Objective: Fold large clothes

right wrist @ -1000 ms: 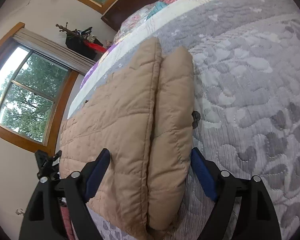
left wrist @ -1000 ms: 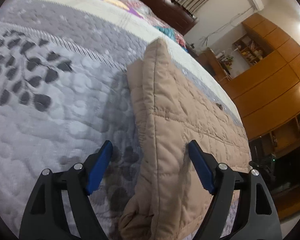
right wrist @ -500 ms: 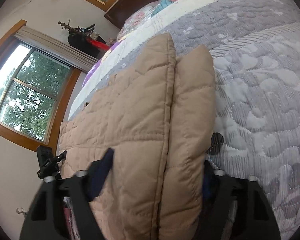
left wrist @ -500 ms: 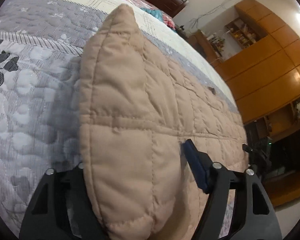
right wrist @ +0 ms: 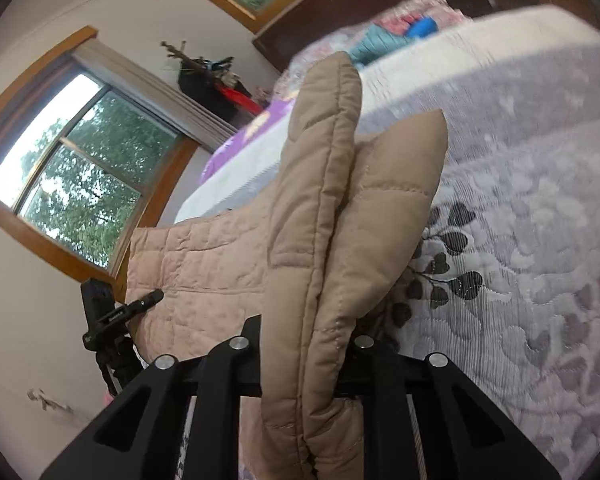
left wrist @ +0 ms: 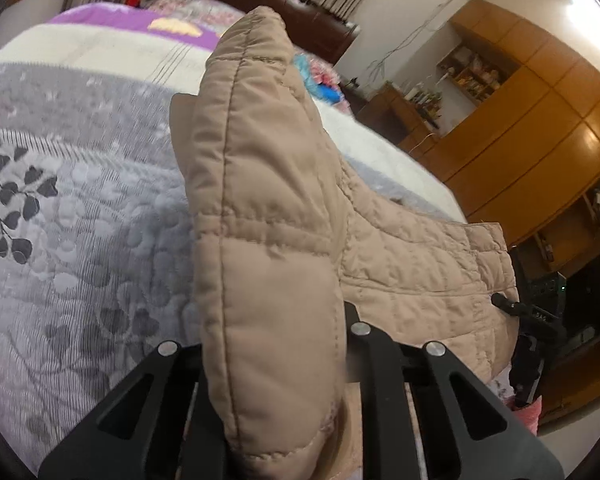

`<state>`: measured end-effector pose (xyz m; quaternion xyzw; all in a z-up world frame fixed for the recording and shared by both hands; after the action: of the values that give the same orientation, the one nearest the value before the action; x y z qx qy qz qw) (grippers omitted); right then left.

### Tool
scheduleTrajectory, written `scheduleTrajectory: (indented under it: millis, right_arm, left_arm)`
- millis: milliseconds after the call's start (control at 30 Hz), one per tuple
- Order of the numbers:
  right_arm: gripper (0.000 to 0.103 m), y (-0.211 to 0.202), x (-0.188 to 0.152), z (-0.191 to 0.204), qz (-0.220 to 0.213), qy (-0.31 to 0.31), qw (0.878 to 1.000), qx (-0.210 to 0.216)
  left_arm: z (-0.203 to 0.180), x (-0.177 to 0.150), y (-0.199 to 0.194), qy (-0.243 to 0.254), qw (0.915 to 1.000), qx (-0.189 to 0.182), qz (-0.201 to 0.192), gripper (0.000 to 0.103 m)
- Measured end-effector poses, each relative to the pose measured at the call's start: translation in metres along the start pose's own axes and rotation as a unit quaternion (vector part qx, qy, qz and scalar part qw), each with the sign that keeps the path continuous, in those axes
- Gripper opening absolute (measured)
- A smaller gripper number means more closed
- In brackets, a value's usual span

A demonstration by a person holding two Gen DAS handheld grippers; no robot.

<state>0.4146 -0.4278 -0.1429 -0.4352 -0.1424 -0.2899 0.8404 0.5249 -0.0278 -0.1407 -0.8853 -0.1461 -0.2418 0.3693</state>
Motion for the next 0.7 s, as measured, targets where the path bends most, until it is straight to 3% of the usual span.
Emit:
scheduleTrajectory:
  millis: [400, 700]
  right_arm:
    - [0.018, -0.086, -0.057, 0.058, -0.031, -0.076, 0.997, 0.009]
    - [0.018, -0.088, -0.113, 0.057, -0.004, -0.087, 0.996, 0.004]
  left_arm:
    - [-0.054, -0.043, -0.097, 0.046, 0.9980, -0.024, -0.035, 0.013]
    - [-0.046, -0.098, -0.121, 0.063, 0.9977, 0.000, -0.024, 0.014]
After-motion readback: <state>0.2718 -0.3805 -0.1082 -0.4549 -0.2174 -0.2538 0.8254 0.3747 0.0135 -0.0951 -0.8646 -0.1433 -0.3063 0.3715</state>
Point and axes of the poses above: each gripper's, at about its wrist camera, not at the fingertips, and y roughly the way its jaws point, z to its left, x to its top, the point moved 9 cm from there along y, roughly the way its jaws point, and after that the axes turned 7 degrees about -x, right-handed, at the moved point
